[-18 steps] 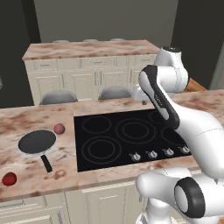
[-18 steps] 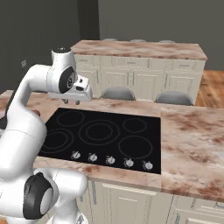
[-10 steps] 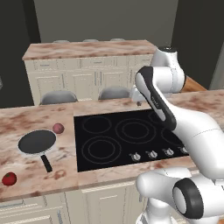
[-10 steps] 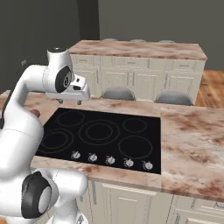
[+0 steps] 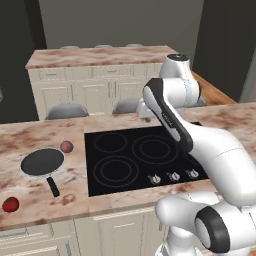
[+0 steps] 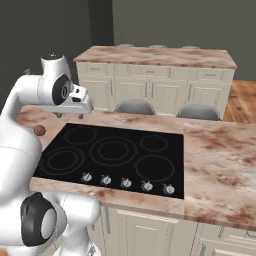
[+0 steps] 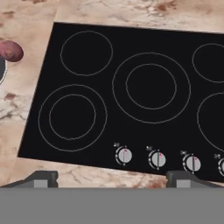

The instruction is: Place the pan on the rear left burner on the stove. Then place the tomato and the onion in the pan and turn on the rear left burner.

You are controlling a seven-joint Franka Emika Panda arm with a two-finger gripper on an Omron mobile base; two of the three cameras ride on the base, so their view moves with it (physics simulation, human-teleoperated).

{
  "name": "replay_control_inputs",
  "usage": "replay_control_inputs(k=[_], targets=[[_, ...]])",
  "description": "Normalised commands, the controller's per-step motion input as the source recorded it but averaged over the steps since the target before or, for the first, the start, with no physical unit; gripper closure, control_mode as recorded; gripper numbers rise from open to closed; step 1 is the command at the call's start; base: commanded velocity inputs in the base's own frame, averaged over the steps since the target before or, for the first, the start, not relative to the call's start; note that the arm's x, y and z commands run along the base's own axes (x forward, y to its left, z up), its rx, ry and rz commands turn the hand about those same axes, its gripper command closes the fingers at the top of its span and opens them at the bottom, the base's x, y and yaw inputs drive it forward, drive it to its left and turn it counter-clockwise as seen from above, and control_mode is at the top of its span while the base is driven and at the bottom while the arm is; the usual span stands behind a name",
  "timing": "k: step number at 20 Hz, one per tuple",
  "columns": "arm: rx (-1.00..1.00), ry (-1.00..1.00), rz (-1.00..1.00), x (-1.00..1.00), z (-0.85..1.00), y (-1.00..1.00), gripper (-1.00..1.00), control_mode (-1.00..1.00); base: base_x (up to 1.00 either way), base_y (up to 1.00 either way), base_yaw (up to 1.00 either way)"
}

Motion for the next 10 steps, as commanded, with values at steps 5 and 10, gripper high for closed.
replay_control_inputs(k=[5,10], targets=[[0.00,0.00,0.00,0.00,0.00,0.41,-1.00,-1.00,0.00,0.00,0.00],[0.00,0.00,0.00,0.00,0.00,0.38,-1.00,-1.00,0.00,0.00,0.00]])
